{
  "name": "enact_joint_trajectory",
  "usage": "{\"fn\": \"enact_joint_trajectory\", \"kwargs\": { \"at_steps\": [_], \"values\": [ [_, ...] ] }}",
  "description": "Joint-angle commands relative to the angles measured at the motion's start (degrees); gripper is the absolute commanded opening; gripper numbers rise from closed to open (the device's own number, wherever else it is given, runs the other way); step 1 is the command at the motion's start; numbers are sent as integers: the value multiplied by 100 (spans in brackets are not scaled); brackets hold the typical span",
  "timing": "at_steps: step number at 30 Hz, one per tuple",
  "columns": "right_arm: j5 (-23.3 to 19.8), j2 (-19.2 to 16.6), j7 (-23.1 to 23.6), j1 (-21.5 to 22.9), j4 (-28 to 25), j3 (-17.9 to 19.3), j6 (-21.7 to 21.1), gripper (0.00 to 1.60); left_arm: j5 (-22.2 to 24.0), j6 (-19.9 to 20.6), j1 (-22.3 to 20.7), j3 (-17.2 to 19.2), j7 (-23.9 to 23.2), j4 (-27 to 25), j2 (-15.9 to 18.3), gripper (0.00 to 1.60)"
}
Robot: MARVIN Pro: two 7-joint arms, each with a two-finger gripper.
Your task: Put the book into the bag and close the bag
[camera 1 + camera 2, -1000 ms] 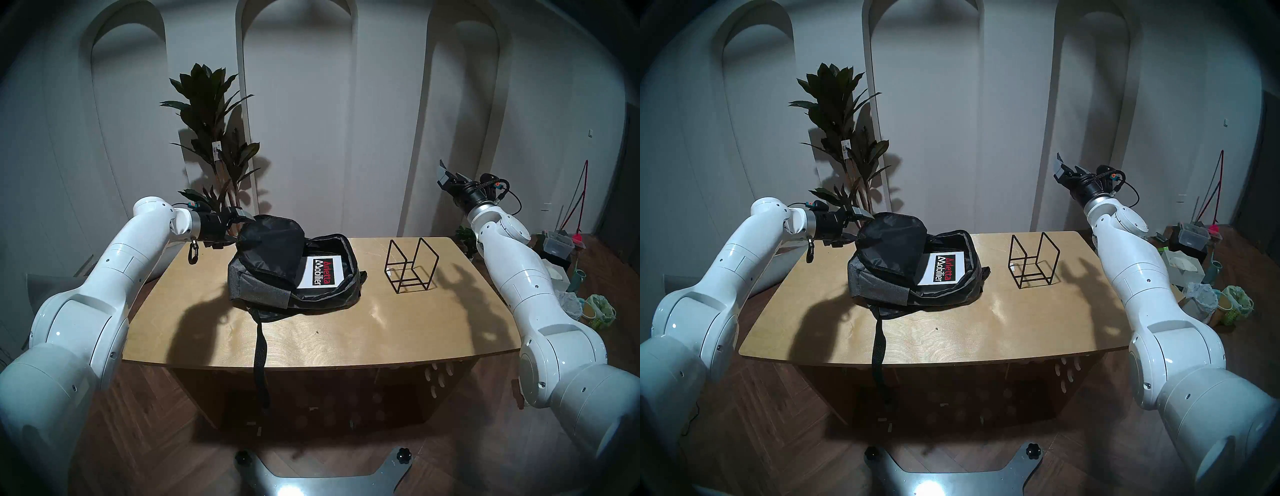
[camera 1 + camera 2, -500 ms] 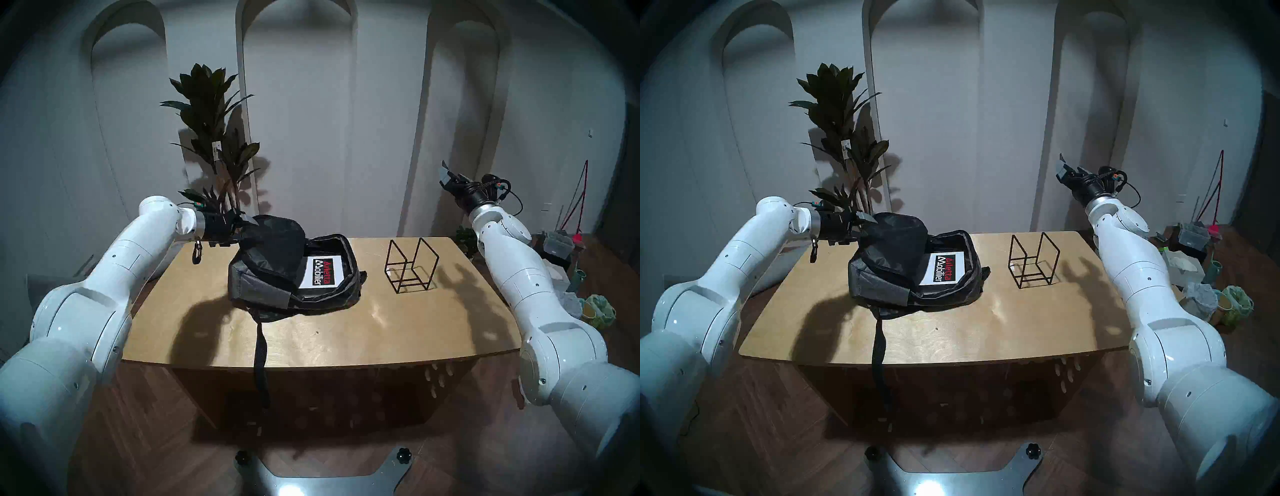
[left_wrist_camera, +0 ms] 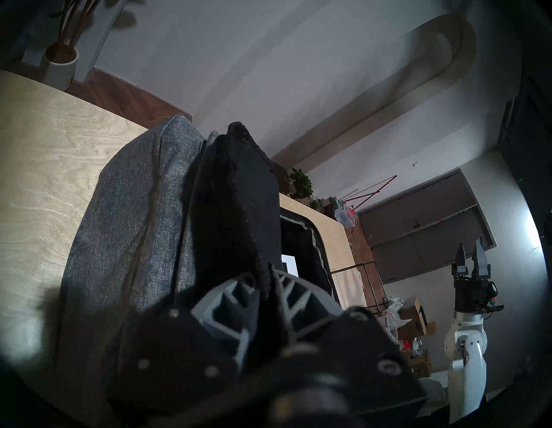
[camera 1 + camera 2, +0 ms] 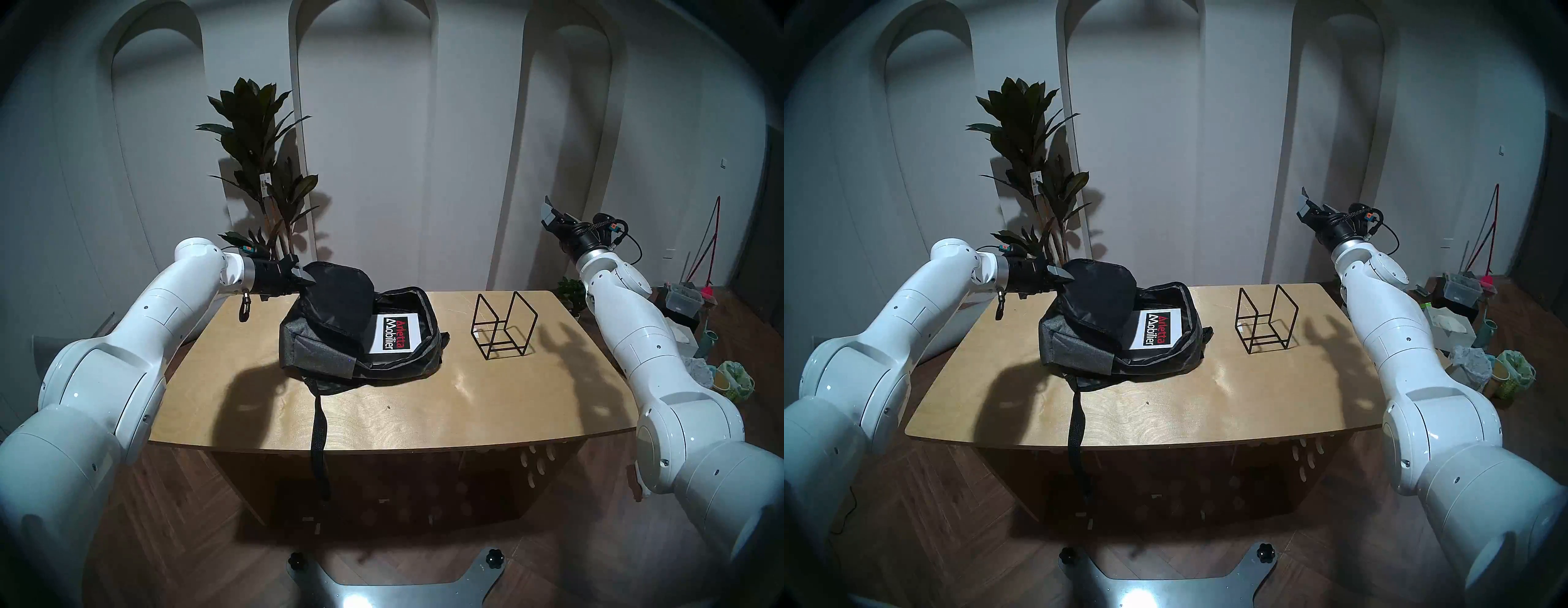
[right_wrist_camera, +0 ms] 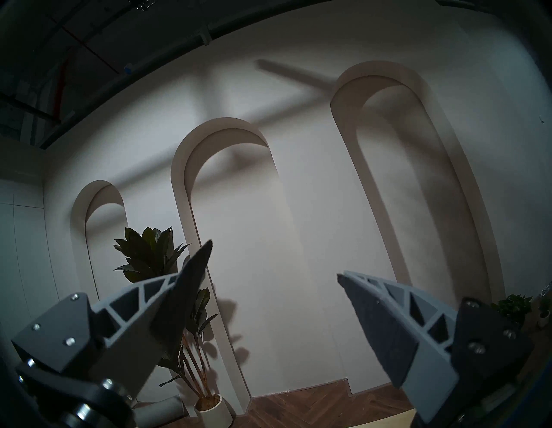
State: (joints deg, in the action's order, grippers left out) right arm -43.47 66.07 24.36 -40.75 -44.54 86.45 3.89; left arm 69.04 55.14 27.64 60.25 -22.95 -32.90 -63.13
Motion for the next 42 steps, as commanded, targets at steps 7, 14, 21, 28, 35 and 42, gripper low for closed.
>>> {"fn": "enact_joint_trajectory", "kwargs": {
  "at_steps": [7,14,21,28,35,42],
  "values": [
    [-39,-81,37,147,-28,98,76,160,119,-14,-369,52,-462,-191,-243,0],
    [-50,-137,63,125,-20,144,100,160,145,-14,-386,-24,-648,-266,-470,0],
    [-81,-193,104,52,-103,214,132,160,95,-14,-404,-210,-773,-254,-750,0],
    [-110,-256,99,-64,-229,287,149,160,21,-14,-441,-451,-871,-140,-867,0],
    [-125,-318,58,-194,-343,369,165,160,-119,-71,-580,-663,-913,188,-1124,0],
    [-141,-367,24,-278,-408,447,174,160,-239,-209,-740,-780,-855,520,-1411,0]
  ]
}}
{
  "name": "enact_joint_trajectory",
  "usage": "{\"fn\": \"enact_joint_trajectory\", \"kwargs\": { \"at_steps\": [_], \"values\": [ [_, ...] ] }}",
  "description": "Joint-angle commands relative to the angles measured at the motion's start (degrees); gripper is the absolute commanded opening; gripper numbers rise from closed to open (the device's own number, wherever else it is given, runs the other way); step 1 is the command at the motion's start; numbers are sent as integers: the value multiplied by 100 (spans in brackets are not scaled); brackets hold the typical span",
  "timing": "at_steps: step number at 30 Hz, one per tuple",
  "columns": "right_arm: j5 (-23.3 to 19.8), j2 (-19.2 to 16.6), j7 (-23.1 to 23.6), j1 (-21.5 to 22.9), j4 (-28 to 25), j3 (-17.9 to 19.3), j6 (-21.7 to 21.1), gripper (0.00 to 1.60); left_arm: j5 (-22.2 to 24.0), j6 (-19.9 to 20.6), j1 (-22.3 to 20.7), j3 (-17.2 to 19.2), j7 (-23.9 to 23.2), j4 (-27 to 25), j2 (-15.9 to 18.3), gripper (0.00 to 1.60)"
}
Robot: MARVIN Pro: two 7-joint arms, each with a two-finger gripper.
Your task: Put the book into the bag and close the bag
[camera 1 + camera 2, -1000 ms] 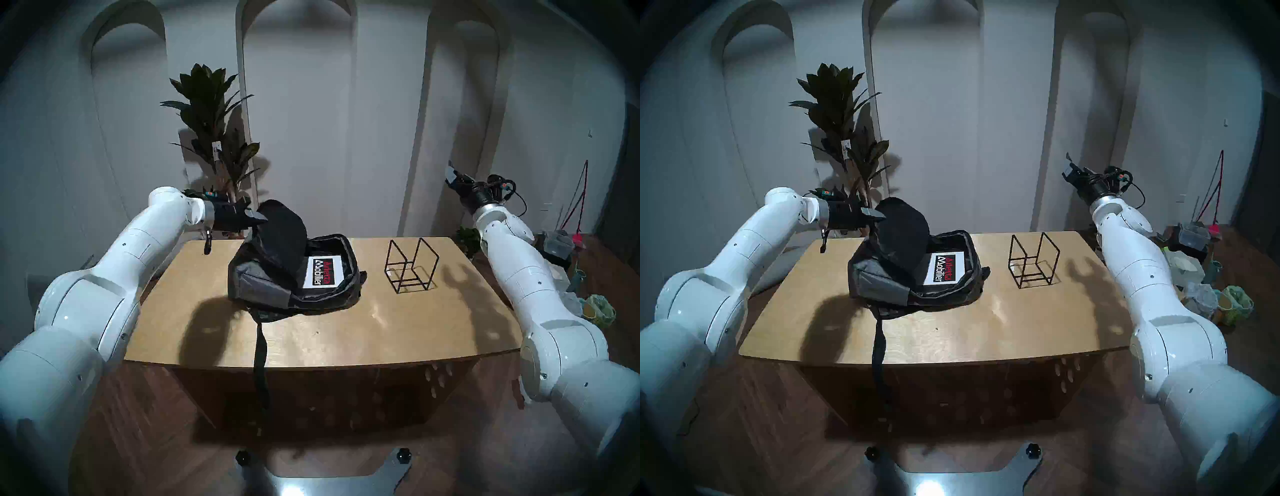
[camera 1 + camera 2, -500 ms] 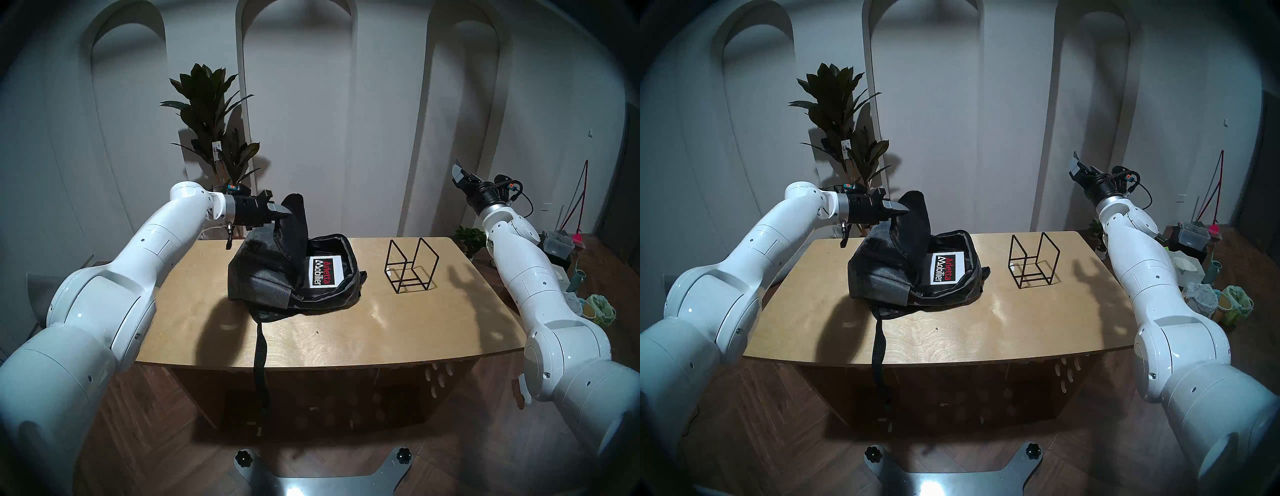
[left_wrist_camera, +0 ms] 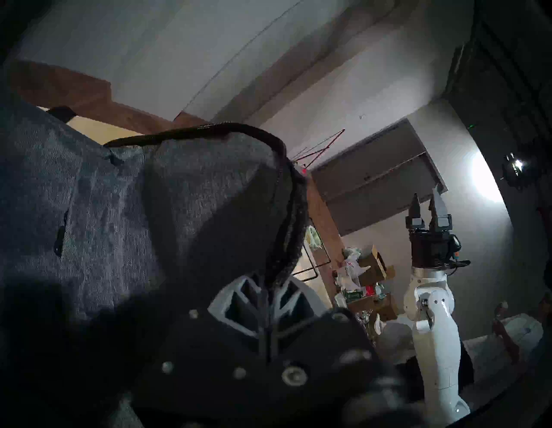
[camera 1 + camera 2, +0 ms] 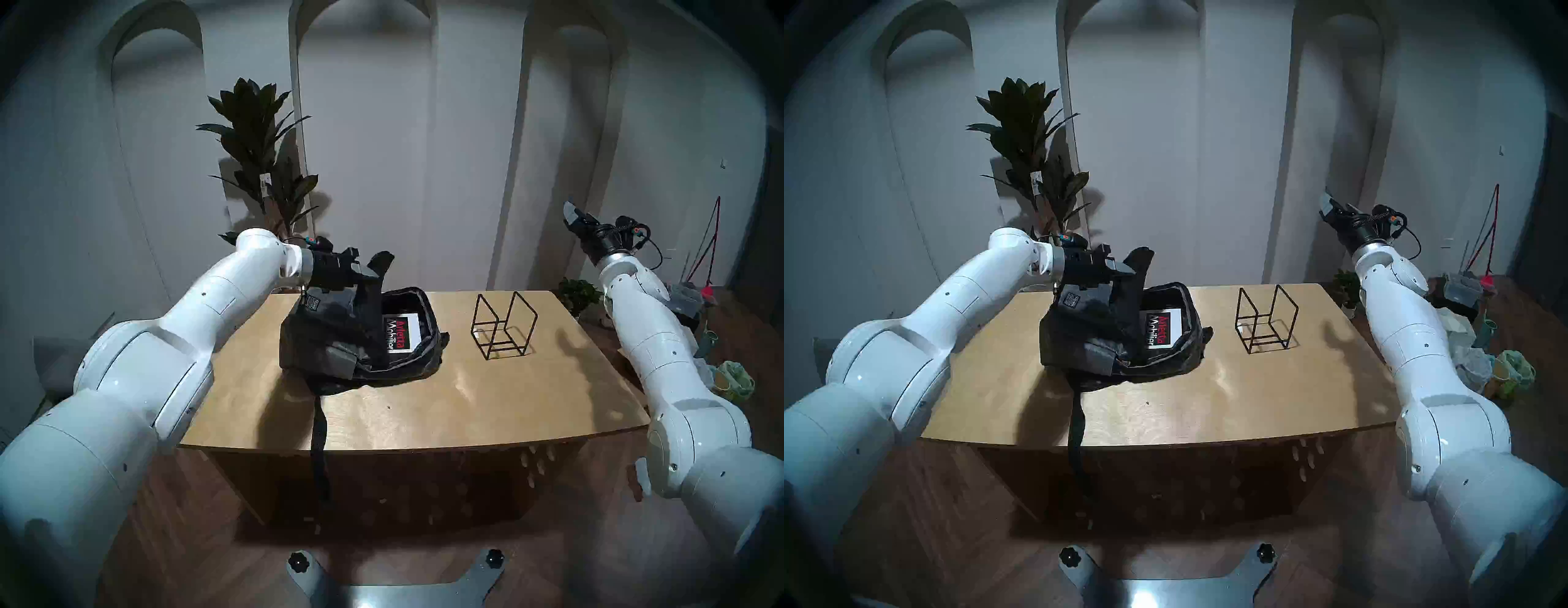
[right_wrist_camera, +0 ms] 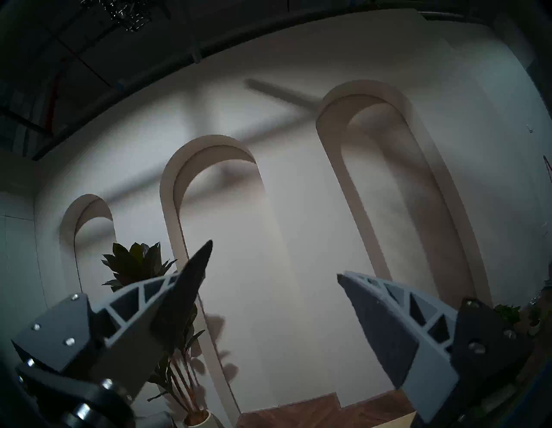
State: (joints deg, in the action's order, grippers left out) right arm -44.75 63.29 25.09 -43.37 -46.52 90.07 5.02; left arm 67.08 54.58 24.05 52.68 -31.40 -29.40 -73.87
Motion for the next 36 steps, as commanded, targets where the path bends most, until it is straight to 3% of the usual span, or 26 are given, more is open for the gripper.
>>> {"fn": "enact_joint_trajectory", "kwargs": {
  "at_steps": [1,12,20,28,36],
  "values": [
    [-17,-93,-62,-27,-216,99,67,160,-56,-177,-420,-29,15,226,-389,0],
    [-49,-164,-209,-103,-241,226,106,160,-182,-446,-770,-45,332,761,-893,0],
    [-133,-475,-345,326,-169,436,-74,160,-174,-569,-832,43,460,915,-1109,0],
    [80,-809,-434,405,-77,313,-364,160,-207,-802,-882,31,697,1149,-1448,0],
    [660,-1131,-402,332,-265,-115,-546,160,-313,-1046,-887,-73,1005,1380,-1728,0]
  ]
}}
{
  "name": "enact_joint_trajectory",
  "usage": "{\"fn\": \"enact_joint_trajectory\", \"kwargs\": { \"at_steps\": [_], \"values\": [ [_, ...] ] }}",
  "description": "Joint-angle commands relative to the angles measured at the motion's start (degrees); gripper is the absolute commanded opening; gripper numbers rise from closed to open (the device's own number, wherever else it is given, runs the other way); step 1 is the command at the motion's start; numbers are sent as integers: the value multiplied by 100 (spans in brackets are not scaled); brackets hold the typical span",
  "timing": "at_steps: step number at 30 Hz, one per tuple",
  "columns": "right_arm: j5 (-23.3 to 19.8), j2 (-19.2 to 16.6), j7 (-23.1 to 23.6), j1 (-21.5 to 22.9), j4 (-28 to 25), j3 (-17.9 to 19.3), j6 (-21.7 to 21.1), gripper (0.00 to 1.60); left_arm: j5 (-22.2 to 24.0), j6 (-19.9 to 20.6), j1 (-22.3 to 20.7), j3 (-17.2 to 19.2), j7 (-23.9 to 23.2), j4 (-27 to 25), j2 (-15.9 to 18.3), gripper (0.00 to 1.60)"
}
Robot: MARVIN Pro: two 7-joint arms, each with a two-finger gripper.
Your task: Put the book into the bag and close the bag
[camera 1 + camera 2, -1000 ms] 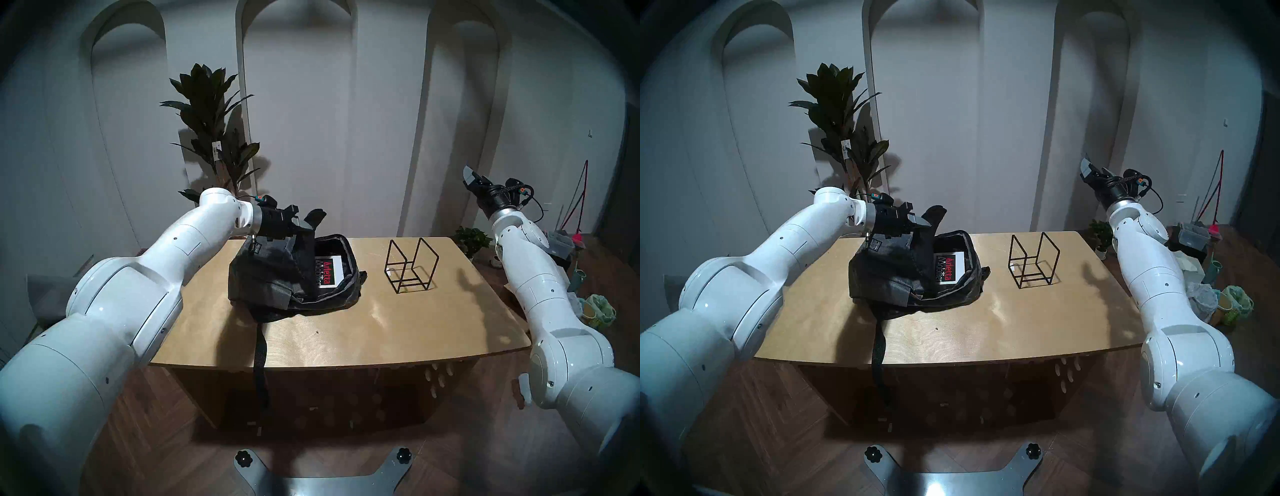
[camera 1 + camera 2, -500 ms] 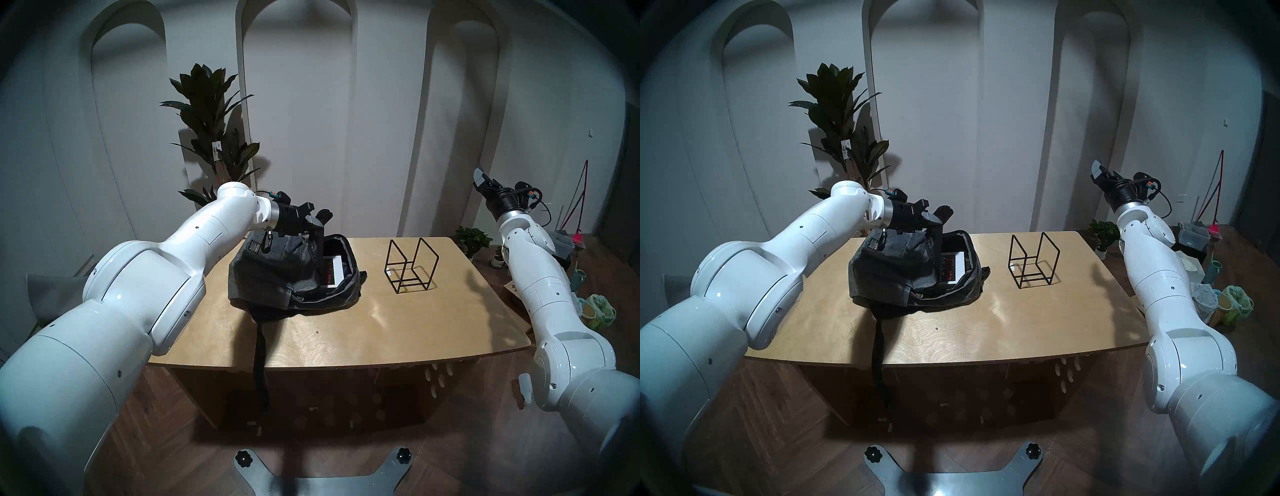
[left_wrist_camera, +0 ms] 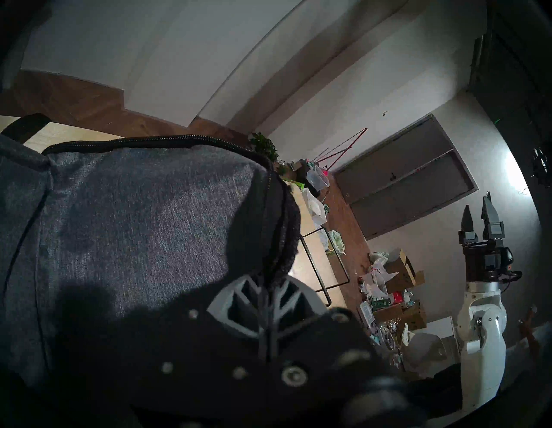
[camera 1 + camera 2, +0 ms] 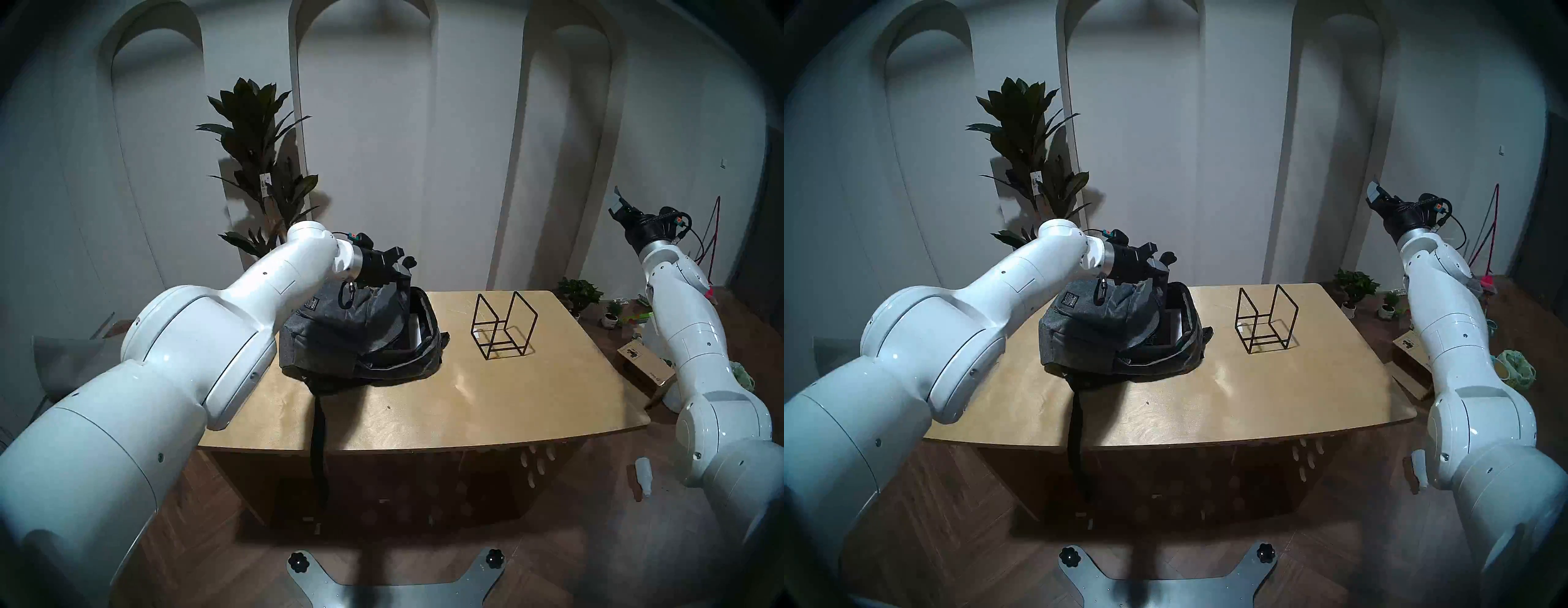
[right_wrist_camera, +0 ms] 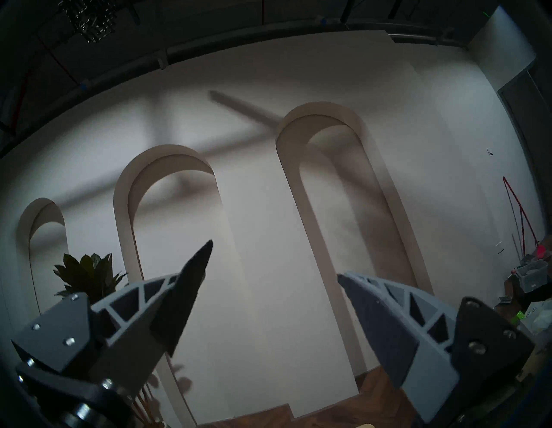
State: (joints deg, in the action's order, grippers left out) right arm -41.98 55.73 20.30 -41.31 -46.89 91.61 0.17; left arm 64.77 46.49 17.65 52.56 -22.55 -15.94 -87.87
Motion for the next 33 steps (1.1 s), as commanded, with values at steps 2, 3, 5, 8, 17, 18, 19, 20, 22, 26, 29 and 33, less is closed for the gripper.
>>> {"fn": "enact_joint_trajectory", "kwargs": {
  "at_steps": [2,3,5,8,17,18,19,20,22,26,29,33],
  "values": [
    [535,-445,125,121,-285,-385,-78,160,-82,-292,-255,-63,194,98,-381,0],
    [591,-463,138,117,-304,-421,-74,160,-102,-339,-263,-79,264,136,-421,0],
    [693,-507,191,103,-348,-494,-76,160,-118,-417,-271,-85,345,192,-492,0],
    [762,-539,236,98,-392,-529,-85,160,-136,-496,-287,-80,448,256,-584,0],
    [862,-630,351,71,-452,-577,-106,160,-300,-745,-281,-165,766,406,-818,36],
    [873,-639,364,65,-459,-578,-105,160,-314,-770,-278,-168,804,422,-848,41],
    [878,-643,370,61,-461,-576,-104,160,-327,-786,-275,-177,827,422,-876,45],
    [887,-649,384,55,-466,-573,-105,160,-342,-807,-279,-184,854,428,-905,48],
    [893,-659,401,50,-472,-558,-104,160,-364,-850,-270,-191,904,434,-964,63],
    [899,-679,439,45,-482,-510,-105,160,-408,-941,-250,-203,1020,461,-1052,55],
    [916,-710,473,15,-493,-484,-83,160,-448,-1003,-236,-222,1079,472,-1095,121],
    [909,-732,506,-26,-487,-442,-87,160,-452,-1069,-223,-195,1107,492,-1124,160]
  ]
}}
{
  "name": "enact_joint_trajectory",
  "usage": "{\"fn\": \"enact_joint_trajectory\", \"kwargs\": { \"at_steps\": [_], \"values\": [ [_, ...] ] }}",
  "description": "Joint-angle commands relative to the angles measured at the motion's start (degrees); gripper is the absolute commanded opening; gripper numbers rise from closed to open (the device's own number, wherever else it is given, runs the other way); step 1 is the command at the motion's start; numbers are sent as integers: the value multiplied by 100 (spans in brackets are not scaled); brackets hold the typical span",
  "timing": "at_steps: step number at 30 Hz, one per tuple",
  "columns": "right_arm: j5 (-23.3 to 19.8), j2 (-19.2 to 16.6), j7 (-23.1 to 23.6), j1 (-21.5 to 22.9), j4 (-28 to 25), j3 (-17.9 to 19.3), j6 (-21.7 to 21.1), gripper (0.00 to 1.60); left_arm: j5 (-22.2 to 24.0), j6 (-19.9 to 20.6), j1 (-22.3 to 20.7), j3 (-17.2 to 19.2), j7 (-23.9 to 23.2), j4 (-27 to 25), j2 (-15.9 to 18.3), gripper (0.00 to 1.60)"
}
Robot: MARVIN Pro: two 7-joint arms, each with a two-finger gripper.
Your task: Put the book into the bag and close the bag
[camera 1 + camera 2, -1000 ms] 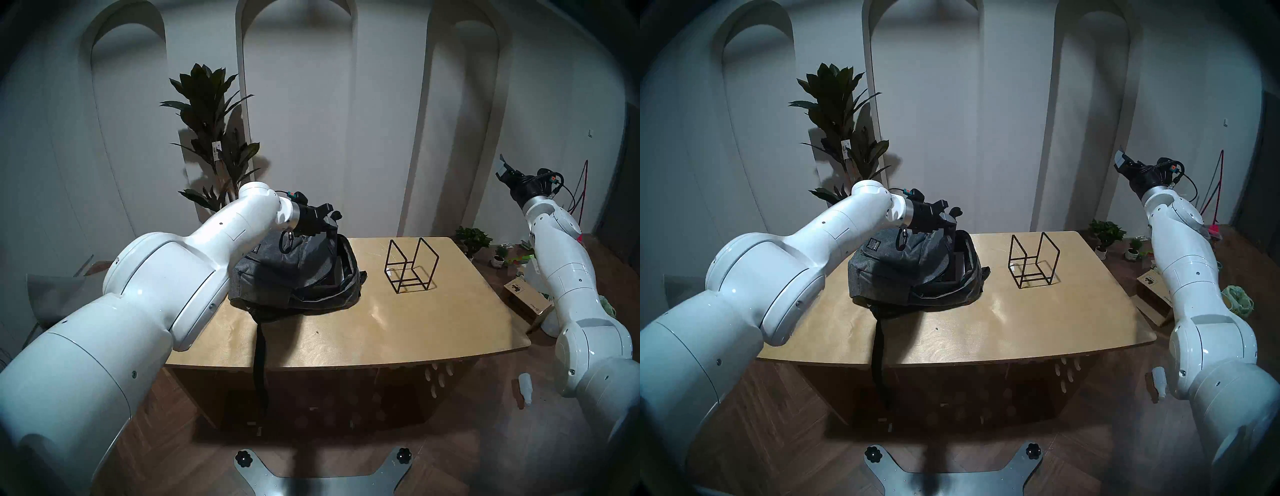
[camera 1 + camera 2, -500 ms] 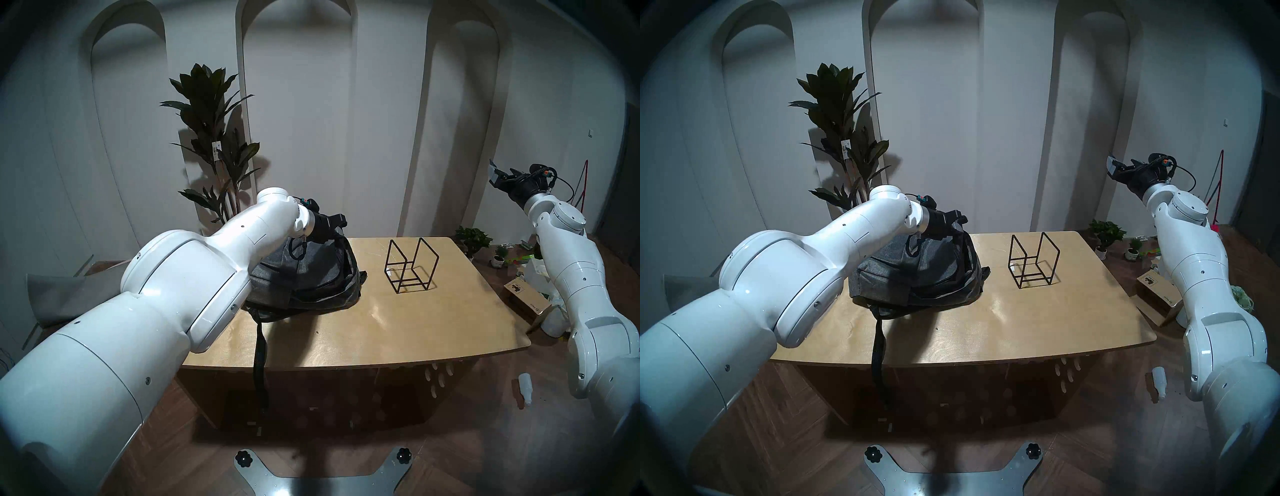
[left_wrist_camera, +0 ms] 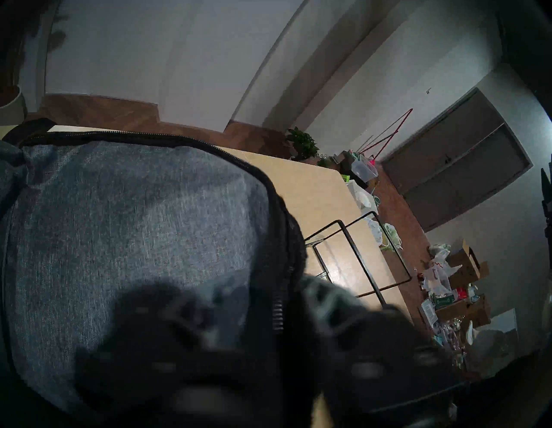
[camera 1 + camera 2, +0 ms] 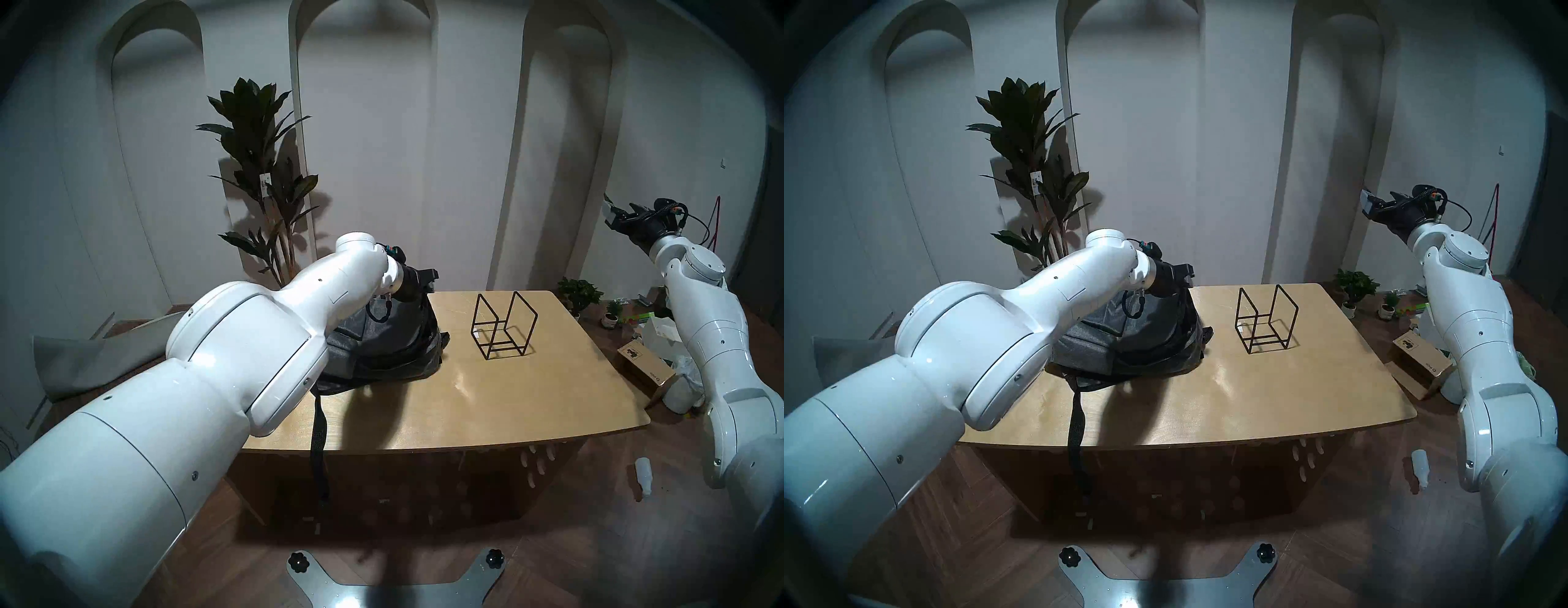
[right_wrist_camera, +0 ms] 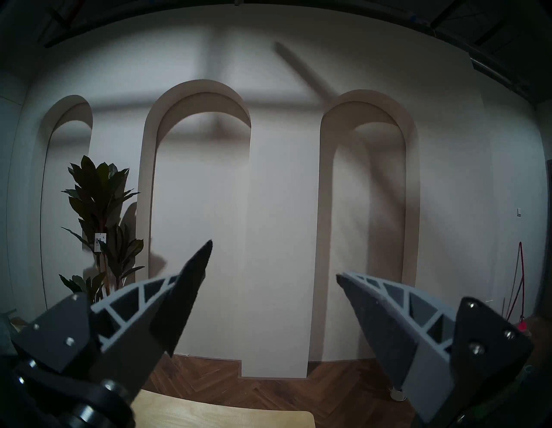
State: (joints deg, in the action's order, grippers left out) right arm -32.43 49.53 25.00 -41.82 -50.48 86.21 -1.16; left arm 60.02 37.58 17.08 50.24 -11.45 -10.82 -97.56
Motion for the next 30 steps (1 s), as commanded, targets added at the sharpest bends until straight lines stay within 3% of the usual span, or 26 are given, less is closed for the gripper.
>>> {"fn": "enact_joint_trajectory", "kwargs": {
  "at_steps": [1,11,17,21,30],
  "values": [
    [-48,-116,43,20,-127,106,45,160,24,-190,-164,45,3,-17,-164,160],
    [-92,-133,118,32,-133,170,18,160,84,-368,-229,184,-26,-4,-130,160],
    [-179,-97,174,133,-147,211,-69,160,69,-590,-345,236,-279,-43,470,160],
    [-233,-11,138,155,-84,229,-105,160,-110,-1022,-484,266,-107,282,694,160],
    [-190,355,196,-28,-101,-24,-119,160,-379,-1834,-654,144,64,450,1359,160]
  ]
}}
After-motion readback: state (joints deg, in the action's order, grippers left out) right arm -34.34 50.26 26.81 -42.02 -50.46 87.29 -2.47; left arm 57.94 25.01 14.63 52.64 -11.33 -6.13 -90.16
